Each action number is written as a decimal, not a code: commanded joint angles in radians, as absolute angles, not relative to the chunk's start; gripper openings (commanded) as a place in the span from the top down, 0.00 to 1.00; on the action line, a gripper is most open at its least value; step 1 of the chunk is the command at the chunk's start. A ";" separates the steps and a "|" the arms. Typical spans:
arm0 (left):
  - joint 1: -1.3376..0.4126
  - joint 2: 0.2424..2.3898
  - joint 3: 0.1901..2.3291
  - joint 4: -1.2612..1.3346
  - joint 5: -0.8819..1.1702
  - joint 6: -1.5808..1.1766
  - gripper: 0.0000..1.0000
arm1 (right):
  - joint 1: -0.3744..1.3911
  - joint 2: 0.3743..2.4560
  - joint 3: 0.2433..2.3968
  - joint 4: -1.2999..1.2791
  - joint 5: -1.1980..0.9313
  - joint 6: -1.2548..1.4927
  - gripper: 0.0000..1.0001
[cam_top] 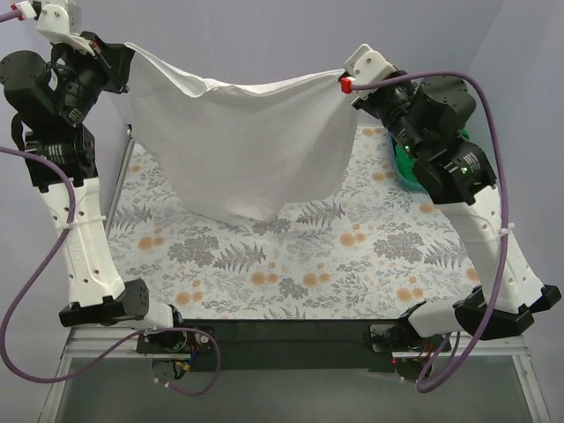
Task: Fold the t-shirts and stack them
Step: Flatten the tshirt out
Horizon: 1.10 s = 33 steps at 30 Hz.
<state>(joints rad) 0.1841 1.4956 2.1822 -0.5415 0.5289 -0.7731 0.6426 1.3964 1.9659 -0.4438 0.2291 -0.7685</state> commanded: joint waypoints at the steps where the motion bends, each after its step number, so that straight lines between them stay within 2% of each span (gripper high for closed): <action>1: 0.183 1.358 2.137 -0.460 0.454 -0.742 1.00 | 0.630 1.318 2.013 -0.305 0.314 -0.838 0.99; 6: 0.183 1.145 1.990 -0.410 0.385 -0.706 1.00 | 0.632 1.220 1.993 -0.304 0.331 -0.827 0.99; 11: 0.184 0.976 1.928 -0.410 0.336 -0.660 1.00 | 0.630 1.065 1.922 -0.299 0.301 -0.807 0.99; 16: 0.183 0.893 1.991 -0.469 0.324 -0.626 1.00 | 0.630 0.915 1.850 -0.247 0.262 -0.816 0.99; 23: 0.183 0.877 2.019 -0.549 0.250 -0.577 1.00 | 0.620 0.888 1.868 -0.224 0.224 -0.856 0.99; 27: 0.183 0.887 1.942 -0.563 0.261 -0.554 1.00 | 0.618 0.900 1.778 -0.212 0.174 -0.891 0.99; 33: 0.184 0.839 1.657 -0.557 0.389 -0.546 1.00 | 0.620 0.911 1.436 -0.075 0.201 -1.002 0.99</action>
